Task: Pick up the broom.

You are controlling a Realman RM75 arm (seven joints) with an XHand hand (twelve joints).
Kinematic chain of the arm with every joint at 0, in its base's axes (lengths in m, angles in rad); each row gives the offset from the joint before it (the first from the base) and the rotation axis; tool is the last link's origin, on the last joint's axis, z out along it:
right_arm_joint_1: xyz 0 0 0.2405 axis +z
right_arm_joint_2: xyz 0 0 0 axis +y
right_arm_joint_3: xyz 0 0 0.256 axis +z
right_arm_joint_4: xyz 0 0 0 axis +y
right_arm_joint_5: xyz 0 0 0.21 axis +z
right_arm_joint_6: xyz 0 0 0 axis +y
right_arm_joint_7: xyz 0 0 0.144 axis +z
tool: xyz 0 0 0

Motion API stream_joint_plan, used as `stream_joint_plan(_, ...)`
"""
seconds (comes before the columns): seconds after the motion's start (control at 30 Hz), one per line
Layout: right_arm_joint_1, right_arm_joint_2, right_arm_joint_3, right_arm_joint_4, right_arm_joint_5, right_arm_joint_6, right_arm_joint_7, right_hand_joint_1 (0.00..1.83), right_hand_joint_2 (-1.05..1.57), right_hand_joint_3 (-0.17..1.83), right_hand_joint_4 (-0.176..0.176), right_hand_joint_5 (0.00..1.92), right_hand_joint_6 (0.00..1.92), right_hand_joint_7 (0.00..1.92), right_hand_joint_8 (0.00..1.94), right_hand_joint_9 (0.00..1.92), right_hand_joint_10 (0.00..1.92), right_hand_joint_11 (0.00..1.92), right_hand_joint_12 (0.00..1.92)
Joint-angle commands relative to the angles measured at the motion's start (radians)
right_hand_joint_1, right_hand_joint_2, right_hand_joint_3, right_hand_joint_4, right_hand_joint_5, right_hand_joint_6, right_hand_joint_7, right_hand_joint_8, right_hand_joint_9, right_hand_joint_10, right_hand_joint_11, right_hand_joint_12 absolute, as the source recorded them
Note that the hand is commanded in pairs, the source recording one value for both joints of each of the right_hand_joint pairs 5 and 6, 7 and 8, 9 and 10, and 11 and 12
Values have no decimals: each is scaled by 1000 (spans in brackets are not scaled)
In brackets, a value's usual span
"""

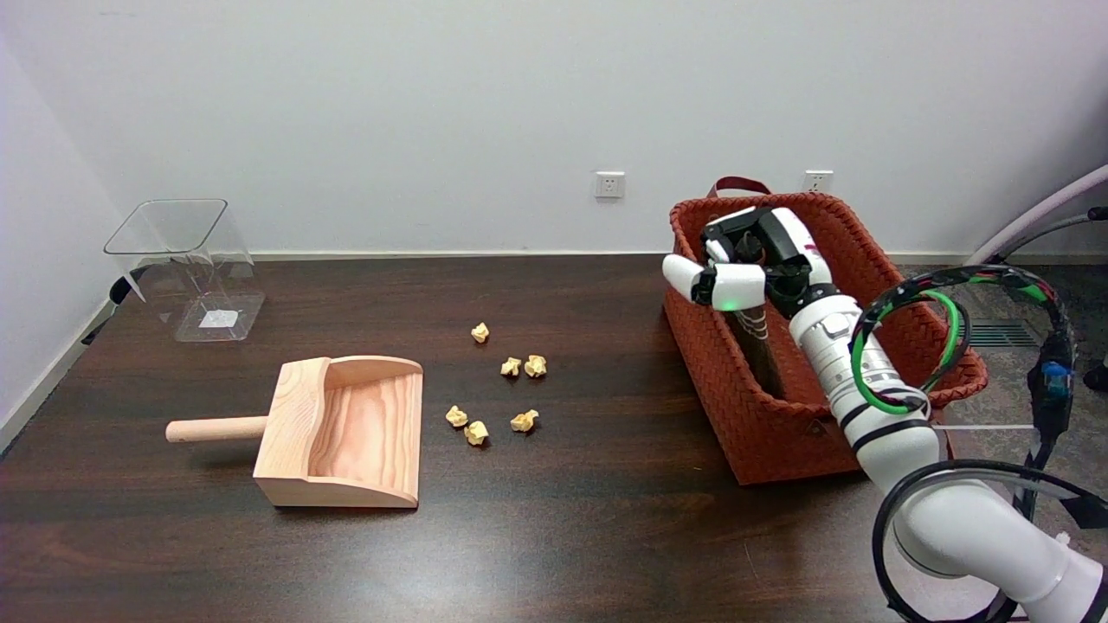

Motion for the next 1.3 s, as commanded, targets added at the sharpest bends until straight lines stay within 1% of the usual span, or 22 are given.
stream_joint_plan(0.03,73,9,21,-12,-7,28,-7,1357,730,831,0,1920,1920,1920,1920,1920,1920,1920,1920)
stream_joint_plan(0.07,80,11,23,-12,-7,28,-7,1380,909,737,0,1920,1920,1920,1920,1920,1920,1920,1920)
stream_joint_plan(0.1,90,12,29,-12,-7,28,-7,1389,998,675,0,1920,1920,1920,1920,1920,1920,1920,1920)
stream_joint_plan(0.2,117,16,55,-12,1,20,0,1392,1098,583,0,1920,1920,1920,1920,1920,1920,1920,1920)
stream_joint_plan(0.47,192,33,109,-12,22,0,-7,1386,1142,557,0,1920,1920,1920,1920,1920,1920,1920,1920)
stream_joint_plan(0.73,303,54,126,-12,127,-77,-11,1381,1158,547,0,1920,1920,1920,1920,1920,1920,1920,1920)
stream_joint_plan(0.87,379,62,100,-17,180,-98,-79,1379,1158,553,0,1920,1920,1920,1920,1920,1920,1920,1920)
stream_joint_plan(0.9,400,62,72,-8,211,-104,-98,1379,1158,553,0,1920,1920,1920,1920,1920,1920,1920,1920)
stream_joint_plan(1.03,466,70,34,-19,225,-102,-147,1376,1162,552,0,1920,1920,1920,1920,1920,1920,1920,1920)
stream_joint_plan(1.3,630,71,-94,-20,269,-100,-249,1371,1171,550,0,1920,1920,1920,1920,1920,1920,1920,1920)
